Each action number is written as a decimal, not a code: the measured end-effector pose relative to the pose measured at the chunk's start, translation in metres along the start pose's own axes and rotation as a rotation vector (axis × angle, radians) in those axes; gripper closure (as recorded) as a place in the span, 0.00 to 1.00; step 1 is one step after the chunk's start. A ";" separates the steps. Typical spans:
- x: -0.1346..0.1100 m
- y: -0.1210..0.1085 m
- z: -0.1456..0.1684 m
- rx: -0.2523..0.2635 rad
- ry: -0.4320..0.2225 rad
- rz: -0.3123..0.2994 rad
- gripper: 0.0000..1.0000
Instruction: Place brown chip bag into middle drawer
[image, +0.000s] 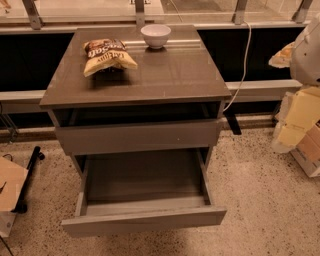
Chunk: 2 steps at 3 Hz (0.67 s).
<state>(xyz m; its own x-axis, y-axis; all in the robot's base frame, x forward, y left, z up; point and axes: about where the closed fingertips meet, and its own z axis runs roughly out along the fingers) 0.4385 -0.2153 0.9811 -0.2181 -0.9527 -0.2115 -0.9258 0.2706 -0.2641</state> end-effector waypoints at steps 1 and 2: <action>-0.003 -0.001 -0.001 0.006 -0.010 -0.002 0.00; -0.028 -0.010 0.011 0.015 -0.079 -0.008 0.00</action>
Offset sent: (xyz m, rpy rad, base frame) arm 0.0490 0.0637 -0.0125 0.1732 -0.0681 0.0658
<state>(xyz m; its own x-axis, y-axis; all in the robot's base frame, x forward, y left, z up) 0.4567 -0.1901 0.9790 -0.1848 -0.9413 -0.2826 -0.9226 0.2652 -0.2802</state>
